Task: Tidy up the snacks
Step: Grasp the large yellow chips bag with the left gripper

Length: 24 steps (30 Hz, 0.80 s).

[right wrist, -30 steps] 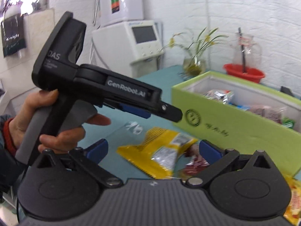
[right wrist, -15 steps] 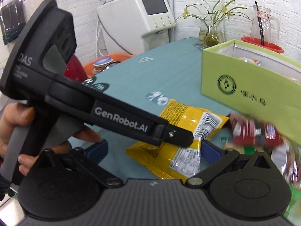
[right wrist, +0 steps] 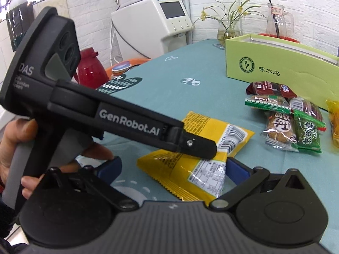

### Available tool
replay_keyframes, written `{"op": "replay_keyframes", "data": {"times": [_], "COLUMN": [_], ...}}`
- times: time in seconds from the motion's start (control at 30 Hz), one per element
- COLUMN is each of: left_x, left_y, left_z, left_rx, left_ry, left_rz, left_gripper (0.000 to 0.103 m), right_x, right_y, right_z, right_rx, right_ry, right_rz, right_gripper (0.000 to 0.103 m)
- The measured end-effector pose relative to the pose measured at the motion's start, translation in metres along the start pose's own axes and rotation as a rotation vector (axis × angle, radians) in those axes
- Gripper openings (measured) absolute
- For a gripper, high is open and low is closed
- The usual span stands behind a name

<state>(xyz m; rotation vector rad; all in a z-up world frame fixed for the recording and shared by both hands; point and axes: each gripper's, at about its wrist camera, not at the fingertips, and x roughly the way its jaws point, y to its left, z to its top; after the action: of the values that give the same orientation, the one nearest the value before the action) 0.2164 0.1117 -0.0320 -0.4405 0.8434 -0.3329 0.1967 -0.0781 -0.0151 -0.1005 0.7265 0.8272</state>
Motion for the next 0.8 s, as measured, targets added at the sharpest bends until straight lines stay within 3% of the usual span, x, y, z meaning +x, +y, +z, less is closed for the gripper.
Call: {"op": "replay_keyframes", "data": {"times": [0.1, 0.33, 0.43, 0.67, 0.77, 0.8], "left_x": [0.000, -0.020, -0.026, -0.004, 0.006, 0.008], "left_y": [0.000, -0.002, -0.005, -0.005, -0.004, -0.006], "left_z": [0.000, -0.002, -0.002, 0.001, -0.001, -0.002], "left_rx": [-0.006, 0.028, 0.057, 0.062, 0.063, 0.075], "left_ry": [0.001, -0.059, -0.085, -0.028, -0.001, -0.002], "left_rz": [-0.001, 0.003, -0.002, -0.016, -0.024, -0.018], "left_gripper": [0.033, 0.058, 0.063, 0.057, 0.043, 0.033], "right_x": [-0.003, -0.012, -0.013, -0.002, 0.005, 0.006], "right_y": [0.000, -0.011, -0.015, -0.014, -0.012, -0.009], "right_z": [-0.002, -0.010, -0.011, -0.007, -0.010, -0.009], "right_rx": [-0.003, 0.027, 0.051, 0.038, 0.020, 0.002], "right_ry": [-0.011, -0.021, -0.022, -0.009, -0.007, -0.003], "right_rz": [-0.015, -0.071, -0.067, -0.039, -0.023, -0.031], "right_gripper": [0.102, 0.102, 0.102, 0.102, 0.100, 0.097]}}
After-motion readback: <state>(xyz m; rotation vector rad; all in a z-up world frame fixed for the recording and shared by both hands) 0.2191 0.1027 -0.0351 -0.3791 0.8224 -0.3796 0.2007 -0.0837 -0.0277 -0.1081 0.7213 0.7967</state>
